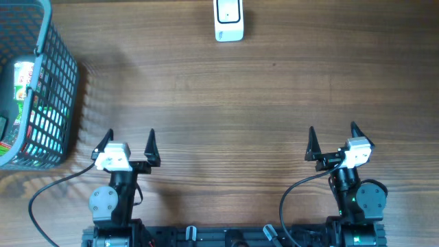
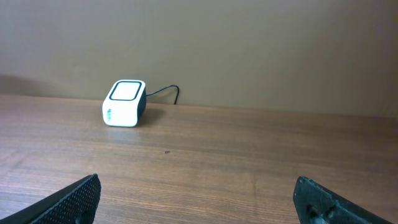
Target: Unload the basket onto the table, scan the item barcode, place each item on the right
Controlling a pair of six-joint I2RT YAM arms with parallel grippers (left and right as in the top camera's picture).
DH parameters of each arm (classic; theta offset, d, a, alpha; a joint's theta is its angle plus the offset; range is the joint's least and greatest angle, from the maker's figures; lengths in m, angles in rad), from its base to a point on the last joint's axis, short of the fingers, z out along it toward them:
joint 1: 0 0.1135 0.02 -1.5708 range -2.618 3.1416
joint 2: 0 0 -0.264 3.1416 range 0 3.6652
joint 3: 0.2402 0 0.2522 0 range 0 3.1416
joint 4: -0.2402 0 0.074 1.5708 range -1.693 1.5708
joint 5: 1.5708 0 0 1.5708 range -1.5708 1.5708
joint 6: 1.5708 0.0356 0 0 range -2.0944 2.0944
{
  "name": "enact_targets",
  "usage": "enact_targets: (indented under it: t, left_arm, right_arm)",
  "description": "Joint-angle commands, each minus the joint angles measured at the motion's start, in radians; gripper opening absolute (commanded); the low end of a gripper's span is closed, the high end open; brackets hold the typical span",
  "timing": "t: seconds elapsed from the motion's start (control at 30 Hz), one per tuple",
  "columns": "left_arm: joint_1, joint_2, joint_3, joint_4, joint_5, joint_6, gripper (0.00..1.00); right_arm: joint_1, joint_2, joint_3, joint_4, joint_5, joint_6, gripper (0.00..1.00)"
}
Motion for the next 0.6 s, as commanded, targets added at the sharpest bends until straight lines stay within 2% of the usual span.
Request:
enact_targets:
  t: [0.0, 0.13, 0.27, 0.37, 0.47, 0.57]
  left_arm:
    - [-0.004, -0.007, -0.003, -0.002, 0.081, -0.011, 1.00]
    - [-0.005, -0.007, -0.003, 0.079, 0.210, -0.010, 1.00]
    - [-0.005, -0.007, -0.002, 0.162, 0.235, -0.011, 1.00]
    - [-0.005, -0.007, 0.003, 0.232, 0.326, -0.031, 1.00]
    - [-0.004, -0.007, 0.054, 0.191, 0.323, -0.176, 1.00]
    - [-0.004, -0.001, 0.138, 0.116, 0.318, -0.198, 1.00]
  right_arm:
    - [-0.005, -0.006, -0.001, 0.006, -0.001, 0.001, 1.00]
    - [-0.005, -0.006, -0.001, 0.006, -0.001, 0.001, 1.00]
    - [-0.005, -0.006, -0.001, 0.006, -0.002, 0.001, 1.00]
    - [-0.005, -0.006, -0.001, 0.006, -0.002, 0.001, 1.00]
    - [-0.005, -0.006, -0.001, 0.006, -0.002, 0.001, 1.00]
    - [-0.005, -0.006, -0.001, 0.006, -0.001, 0.001, 0.99]
